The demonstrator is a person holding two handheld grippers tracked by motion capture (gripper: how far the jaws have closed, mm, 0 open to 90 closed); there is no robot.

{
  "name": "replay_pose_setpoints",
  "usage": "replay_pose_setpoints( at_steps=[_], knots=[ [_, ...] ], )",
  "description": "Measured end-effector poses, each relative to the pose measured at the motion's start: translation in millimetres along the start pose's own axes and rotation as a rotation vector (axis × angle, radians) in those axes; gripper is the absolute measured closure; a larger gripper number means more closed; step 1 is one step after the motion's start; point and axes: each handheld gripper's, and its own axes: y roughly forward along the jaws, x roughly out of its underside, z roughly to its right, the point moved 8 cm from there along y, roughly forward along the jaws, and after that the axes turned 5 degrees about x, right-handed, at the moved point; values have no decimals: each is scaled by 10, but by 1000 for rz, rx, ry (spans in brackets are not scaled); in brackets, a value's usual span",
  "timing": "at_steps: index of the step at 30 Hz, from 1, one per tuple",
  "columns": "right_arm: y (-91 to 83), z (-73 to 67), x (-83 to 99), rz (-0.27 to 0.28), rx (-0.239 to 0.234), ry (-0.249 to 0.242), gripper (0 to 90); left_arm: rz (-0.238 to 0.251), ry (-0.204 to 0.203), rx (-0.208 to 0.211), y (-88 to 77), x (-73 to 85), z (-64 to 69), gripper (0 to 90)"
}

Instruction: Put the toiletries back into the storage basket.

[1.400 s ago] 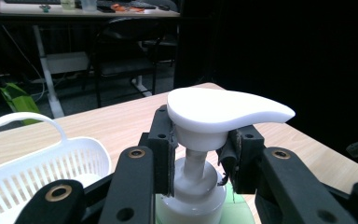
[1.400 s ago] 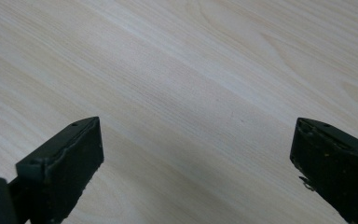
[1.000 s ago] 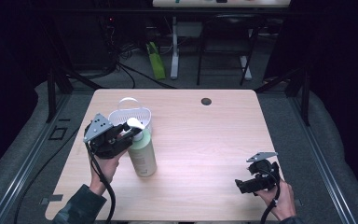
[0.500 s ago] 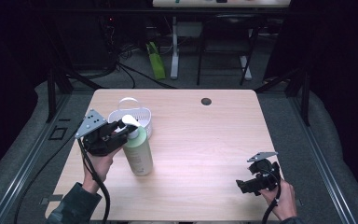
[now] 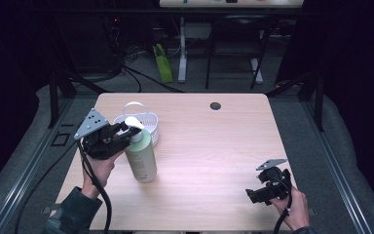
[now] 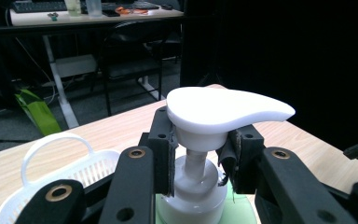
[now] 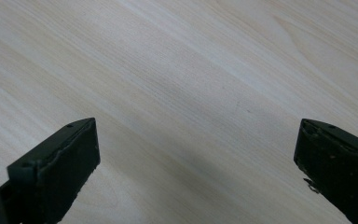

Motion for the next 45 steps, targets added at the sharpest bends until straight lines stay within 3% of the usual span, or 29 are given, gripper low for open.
replay_pose_setpoints(
  at_steps=[16,45],
  knots=[
    [0,3,23,-9,2,-3,0,-5,2,1,-39,-152,-51,677],
    [5,-3,34,-11,1,-1,0,48,-4,-19,-119,-381,-180,677]
  ],
)
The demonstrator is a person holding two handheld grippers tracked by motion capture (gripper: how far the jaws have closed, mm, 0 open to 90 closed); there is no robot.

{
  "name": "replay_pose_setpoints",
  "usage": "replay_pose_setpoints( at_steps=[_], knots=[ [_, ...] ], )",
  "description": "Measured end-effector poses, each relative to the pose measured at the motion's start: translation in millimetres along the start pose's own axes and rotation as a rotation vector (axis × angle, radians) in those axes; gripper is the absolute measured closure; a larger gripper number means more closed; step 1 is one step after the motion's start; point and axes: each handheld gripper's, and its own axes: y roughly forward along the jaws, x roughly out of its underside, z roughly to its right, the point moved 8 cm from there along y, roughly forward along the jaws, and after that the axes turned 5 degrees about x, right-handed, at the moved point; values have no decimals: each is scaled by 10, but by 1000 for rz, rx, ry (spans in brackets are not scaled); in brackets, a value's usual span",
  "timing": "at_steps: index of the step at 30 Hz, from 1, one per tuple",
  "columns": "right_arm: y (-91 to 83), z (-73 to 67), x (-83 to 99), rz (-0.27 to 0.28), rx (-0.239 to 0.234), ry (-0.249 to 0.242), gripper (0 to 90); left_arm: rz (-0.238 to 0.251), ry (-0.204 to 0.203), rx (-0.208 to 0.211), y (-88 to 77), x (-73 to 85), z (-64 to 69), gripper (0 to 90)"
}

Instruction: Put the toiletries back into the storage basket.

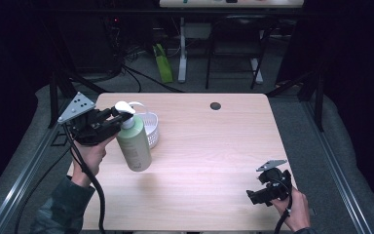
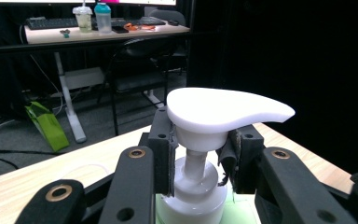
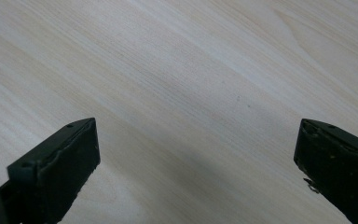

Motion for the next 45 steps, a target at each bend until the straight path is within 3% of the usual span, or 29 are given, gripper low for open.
replay_pose_setpoints(
  at_steps=[25,45],
  knots=[
    [11,-4,6,-4,-3,-4,0,56,-12,-45,-62,-271,-199,677],
    [27,-14,2,-5,-8,-19,0,82,-34,-49,-40,-449,-327,677]
  ],
)
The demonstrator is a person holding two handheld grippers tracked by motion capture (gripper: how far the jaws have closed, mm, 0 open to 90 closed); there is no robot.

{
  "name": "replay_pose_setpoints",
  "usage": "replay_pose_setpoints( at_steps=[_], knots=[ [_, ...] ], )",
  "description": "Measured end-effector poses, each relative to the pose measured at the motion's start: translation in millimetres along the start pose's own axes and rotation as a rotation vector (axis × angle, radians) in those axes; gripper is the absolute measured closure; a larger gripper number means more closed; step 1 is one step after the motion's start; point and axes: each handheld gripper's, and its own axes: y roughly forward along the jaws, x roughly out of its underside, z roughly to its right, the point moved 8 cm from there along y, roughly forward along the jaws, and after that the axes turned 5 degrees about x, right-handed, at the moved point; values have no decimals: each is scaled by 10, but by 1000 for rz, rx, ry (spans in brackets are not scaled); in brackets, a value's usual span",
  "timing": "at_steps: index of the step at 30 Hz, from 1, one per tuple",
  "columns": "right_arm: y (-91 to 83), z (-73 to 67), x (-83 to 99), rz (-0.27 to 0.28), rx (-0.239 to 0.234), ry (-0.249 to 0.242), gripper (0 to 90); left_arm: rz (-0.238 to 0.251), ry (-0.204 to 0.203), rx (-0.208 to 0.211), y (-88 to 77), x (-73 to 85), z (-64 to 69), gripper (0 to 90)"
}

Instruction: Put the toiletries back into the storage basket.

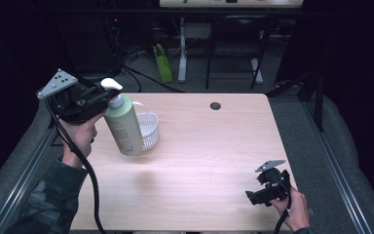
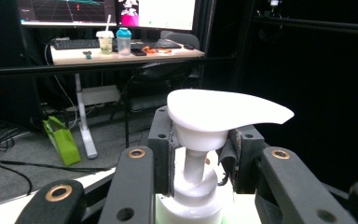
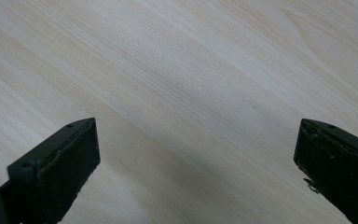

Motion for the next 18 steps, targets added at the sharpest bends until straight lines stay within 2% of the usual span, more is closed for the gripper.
replay_pose_setpoints(
  at_steps=[11,18],
  knots=[
    [3,-19,-5,0,-5,0,0,14,-8,4,30,-116,-39,677],
    [9,-13,5,-4,-2,-7,0,23,9,-13,56,-195,-80,676]
  ],
)
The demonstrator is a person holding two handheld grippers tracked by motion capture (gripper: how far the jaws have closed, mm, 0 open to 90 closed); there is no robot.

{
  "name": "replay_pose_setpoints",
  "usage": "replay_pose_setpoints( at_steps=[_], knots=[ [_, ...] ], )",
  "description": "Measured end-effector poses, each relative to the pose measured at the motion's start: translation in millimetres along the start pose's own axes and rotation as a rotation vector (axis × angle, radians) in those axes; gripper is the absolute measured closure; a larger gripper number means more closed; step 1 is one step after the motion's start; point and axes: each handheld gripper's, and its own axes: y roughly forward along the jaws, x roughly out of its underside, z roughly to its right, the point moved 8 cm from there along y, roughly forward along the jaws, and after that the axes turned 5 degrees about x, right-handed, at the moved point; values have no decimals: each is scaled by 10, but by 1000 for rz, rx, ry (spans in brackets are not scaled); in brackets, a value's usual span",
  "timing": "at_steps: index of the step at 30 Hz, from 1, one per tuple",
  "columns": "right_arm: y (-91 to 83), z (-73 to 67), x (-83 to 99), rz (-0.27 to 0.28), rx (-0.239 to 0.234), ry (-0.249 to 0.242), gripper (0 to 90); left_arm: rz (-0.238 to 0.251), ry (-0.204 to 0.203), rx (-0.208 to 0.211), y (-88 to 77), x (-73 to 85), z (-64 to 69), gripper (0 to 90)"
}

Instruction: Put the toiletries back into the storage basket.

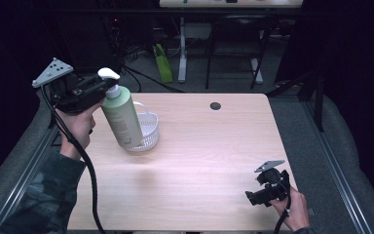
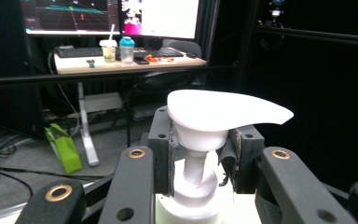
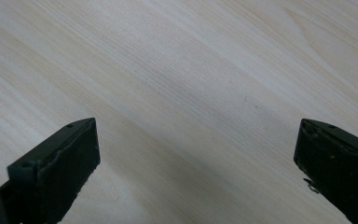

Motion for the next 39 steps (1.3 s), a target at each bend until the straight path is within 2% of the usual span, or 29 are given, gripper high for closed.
replay_pose_setpoints(
  at_steps=[11,24,39],
  knots=[
    [-3,8,25,-4,0,4,0,-9,39,-56,89,10,-91,676],
    [-11,16,45,-9,4,5,0,3,25,-94,206,-15,-245,677],
    [-7,-7,26,-7,-3,-2,0,16,27,-124,327,-48,-328,676]
  ],
)
